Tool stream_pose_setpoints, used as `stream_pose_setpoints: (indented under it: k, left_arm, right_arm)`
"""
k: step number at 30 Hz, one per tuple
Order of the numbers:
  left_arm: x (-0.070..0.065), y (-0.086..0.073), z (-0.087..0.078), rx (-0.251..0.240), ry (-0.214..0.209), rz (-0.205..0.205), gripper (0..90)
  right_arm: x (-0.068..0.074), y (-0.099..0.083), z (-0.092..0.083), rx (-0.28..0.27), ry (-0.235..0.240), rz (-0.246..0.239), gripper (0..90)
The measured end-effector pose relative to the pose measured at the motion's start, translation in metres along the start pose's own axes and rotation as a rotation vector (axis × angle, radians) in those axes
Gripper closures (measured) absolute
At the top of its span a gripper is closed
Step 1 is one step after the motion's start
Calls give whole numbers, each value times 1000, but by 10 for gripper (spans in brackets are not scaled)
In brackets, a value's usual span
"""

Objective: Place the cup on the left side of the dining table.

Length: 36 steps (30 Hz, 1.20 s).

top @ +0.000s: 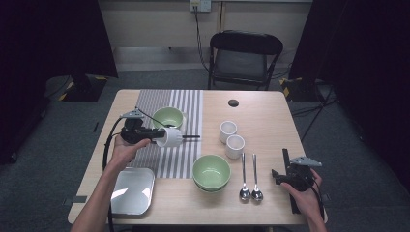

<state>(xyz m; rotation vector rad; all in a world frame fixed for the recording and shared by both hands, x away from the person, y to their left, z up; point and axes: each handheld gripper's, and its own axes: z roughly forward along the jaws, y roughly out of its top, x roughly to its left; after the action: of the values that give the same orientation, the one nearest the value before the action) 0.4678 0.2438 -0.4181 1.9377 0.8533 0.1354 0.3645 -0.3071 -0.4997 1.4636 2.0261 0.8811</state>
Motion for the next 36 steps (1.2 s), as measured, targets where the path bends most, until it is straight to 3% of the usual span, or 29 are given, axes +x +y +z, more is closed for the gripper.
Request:
stream_pose_setpoints:
  k: [3,9,13,22,27,32,36]
  left_arm:
    - [1,-5,2,20,1,28,824]
    - [5,-12,3,41,22,25,818]
    - [8,-17,12,82,9,16,833]
    - [7,-23,33,151,33,13,834]
    - [5,-22,36,159,33,25,830]
    - [5,-22,36,150,26,11,825]
    - [2,-21,38,143,36,32,822]
  right_arm:
    - [0,0,0,0,0,0,149]
    - [0,0,0,0,-1,0,149]
    - [0,0,0,0,-1,0,149]
    - [0,0,0,0,-1,1,149]
    - [0,0,0,0,-1,0,149]
    - [0,0,0,0,0,0,149]
    - [0,0,0,0,0,-1,149]
